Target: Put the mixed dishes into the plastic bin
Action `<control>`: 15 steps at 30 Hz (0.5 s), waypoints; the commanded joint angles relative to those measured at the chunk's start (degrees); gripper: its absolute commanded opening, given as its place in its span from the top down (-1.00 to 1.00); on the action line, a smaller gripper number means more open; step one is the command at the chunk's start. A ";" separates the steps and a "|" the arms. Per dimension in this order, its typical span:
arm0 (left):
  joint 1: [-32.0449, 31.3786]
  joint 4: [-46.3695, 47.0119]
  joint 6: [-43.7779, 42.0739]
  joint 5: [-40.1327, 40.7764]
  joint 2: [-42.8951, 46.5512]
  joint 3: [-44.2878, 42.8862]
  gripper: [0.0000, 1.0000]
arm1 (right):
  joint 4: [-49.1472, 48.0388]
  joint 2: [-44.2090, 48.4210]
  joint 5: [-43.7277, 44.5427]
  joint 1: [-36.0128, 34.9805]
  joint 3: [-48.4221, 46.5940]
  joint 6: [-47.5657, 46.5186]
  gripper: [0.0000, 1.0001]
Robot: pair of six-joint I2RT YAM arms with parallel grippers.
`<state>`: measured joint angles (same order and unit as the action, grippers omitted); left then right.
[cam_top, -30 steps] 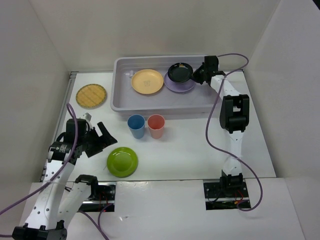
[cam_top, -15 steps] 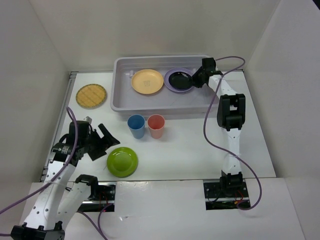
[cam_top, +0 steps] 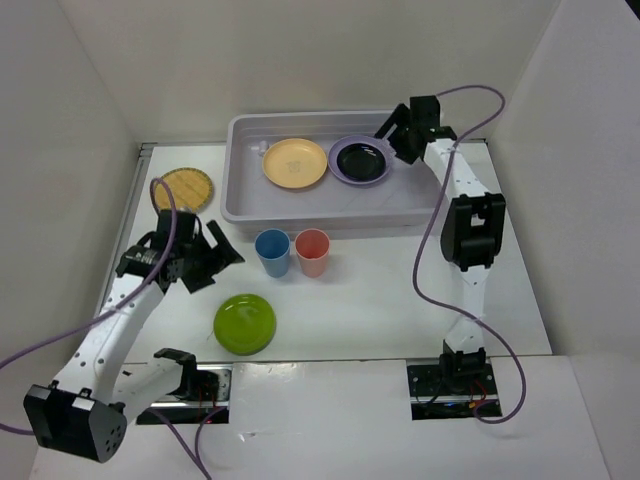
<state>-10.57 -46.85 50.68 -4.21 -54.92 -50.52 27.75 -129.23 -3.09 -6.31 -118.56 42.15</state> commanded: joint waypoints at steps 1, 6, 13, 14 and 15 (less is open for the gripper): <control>0.81 2.82 -2.42 9.20 -2.90 -10.28 -0.94 | -0.76 15.02 1.60 -3.00 -2.39 -3.47 -0.76; 13.42 12.12 -0.49 8.01 -6.77 -17.06 -0.94 | -4.89 27.43 -2.17 -8.01 7.96 -4.62 -0.78; 38.68 31.10 5.21 -21.32 -23.90 -12.86 -0.88 | -9.11 44.84 -13.08 -15.57 23.80 -8.31 -0.80; 39.91 32.60 5.83 -22.93 -26.10 -11.19 -0.85 | -9.11 47.81 -13.08 -17.75 27.30 -8.31 -0.80; 40.62 36.44 6.45 -23.91 -29.69 -10.31 -0.85 | -9.11 49.23 -13.08 -18.56 29.16 -8.31 -0.80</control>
<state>27.62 -19.79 54.26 -16.19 -78.70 -64.25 19.20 -82.02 -13.23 -22.92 -95.13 35.97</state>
